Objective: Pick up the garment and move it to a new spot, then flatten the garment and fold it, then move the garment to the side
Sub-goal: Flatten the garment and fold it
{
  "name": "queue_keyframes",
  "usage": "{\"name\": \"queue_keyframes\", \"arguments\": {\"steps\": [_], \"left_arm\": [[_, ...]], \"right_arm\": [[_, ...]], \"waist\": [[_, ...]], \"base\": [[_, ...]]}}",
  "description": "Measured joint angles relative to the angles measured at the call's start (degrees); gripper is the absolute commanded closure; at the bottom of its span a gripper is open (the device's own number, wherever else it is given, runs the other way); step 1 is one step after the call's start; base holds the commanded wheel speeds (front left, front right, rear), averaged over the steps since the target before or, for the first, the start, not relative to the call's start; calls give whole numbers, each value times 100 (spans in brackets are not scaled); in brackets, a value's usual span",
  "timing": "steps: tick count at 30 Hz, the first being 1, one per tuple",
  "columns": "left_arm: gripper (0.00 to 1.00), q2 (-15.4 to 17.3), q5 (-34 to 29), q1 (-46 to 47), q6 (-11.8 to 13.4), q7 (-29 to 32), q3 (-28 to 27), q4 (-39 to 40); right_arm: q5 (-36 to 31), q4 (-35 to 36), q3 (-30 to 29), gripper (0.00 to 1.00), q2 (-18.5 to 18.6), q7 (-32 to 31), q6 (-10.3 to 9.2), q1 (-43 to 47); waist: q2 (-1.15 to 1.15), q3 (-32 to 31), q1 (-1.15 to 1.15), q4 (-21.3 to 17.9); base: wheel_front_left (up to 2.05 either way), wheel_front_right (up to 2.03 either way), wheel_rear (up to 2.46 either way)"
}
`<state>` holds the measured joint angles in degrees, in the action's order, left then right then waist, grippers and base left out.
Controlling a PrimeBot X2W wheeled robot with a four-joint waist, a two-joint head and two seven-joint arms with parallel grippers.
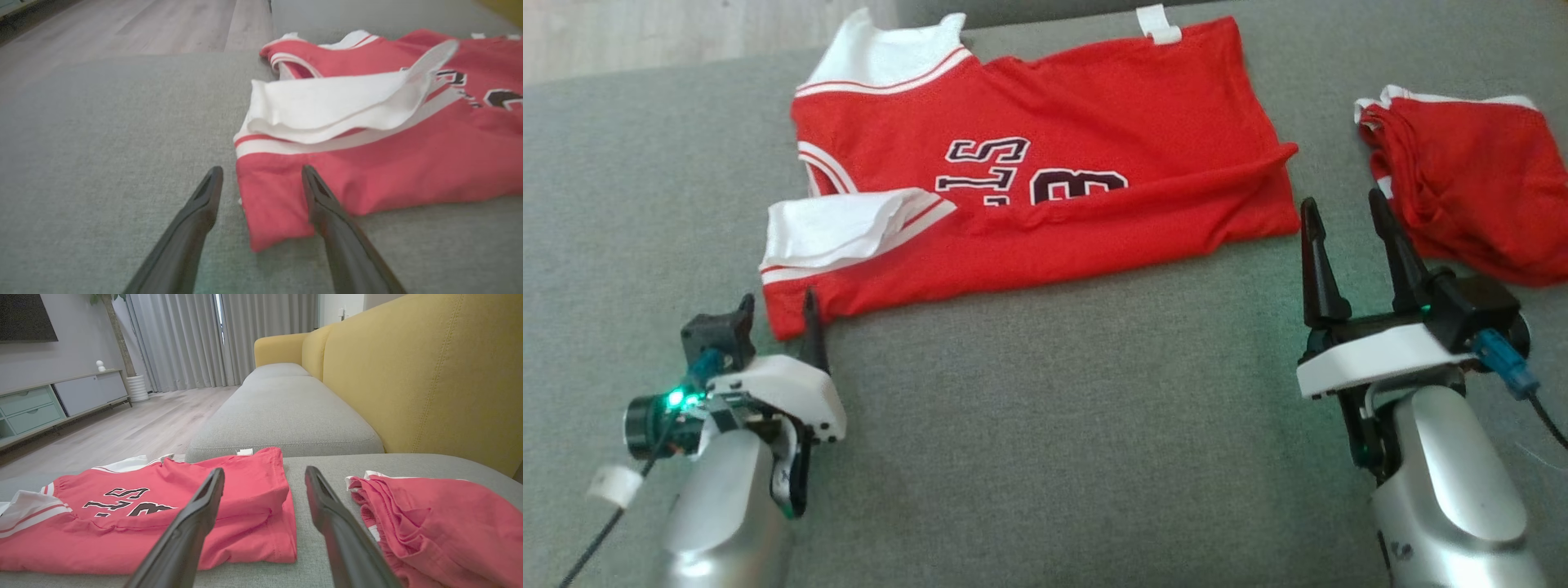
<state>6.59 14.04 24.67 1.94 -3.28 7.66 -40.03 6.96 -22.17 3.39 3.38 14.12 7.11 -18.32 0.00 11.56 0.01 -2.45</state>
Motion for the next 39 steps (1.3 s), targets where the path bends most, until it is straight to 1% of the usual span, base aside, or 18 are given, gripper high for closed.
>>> {"name": "queue_keyframes", "arguments": {"steps": [3,5,6,12,13,14,16,18,21,23,26,27,33,39], "left_arm": [[0,69,-49,191,68,245,4,-337],[0,109,-52,323,64,425,52,-505],[0,147,-51,486,-8,570,122,-605],[0,247,-49,868,-254,1078,214,-846],[68,250,-48,911,-270,1137,220,-883],[100,254,-47,938,-311,1145,231,-907],[100,243,-44,943,-330,1118,260,-912],[100,191,-40,927,-259,925,267,-911],[100,168,-38,866,-131,446,249,-871],[100,167,-40,792,-59,79,223,-709],[100,145,-57,775,-45,-353,308,-389],[100,104,-105,776,-83,-556,401,-167],[100,30,-209,773,-198,-578,706,156],[100,30,-258,772,-221,-578,838,404]], "right_arm": [[1,33,45,0,-1,0,0,-52],[1,41,91,0,0,0,0,-102],[2,59,148,0,-1,0,0,-140],[55,73,210,0,-1,1,0,-240],[69,73,221,0,-1,1,0,-242],[78,71,229,0,-1,1,0,-242],[86,59,233,0,-1,1,0,-243],[81,-19,233,0,-1,-2,0,-249],[20,-134,180,0,-1,-94,0,-261],[-83,-243,108,0,-2,-234,0,-320],[-174,-447,-93,0,-1,-483,0,-456],[-198,-657,-247,0,-1,-711,0,-559],[-53,-1478,-538,0,-2,-1289,0,-923],[-338,-2525,-1069,0,-1,-1574,0,-1479]], "waist": [[0,111,0,-71],[0,177,0,-114],[0,237,-1,-150],[0,336,-1,-234],[0,337,-1,-238],[0,336,-2,-237],[0,324,-1,-225],[0,303,-1,-194],[0,265,-1,-115],[0,236,-1,-49],[0,212,-1,72],[0,203,-1,161],[0,233,-1,400],[0,338,-1,563]], "base": [[0,0,0],[0,0,0],[0,0,0],[0,0,0],[0,0,0],[0,0,0],[0,0,0],[0,0,0],[0,0,0],[0,0,0],[0,0,0],[0,0,0],[0,0,0],[0,0,0]]}}
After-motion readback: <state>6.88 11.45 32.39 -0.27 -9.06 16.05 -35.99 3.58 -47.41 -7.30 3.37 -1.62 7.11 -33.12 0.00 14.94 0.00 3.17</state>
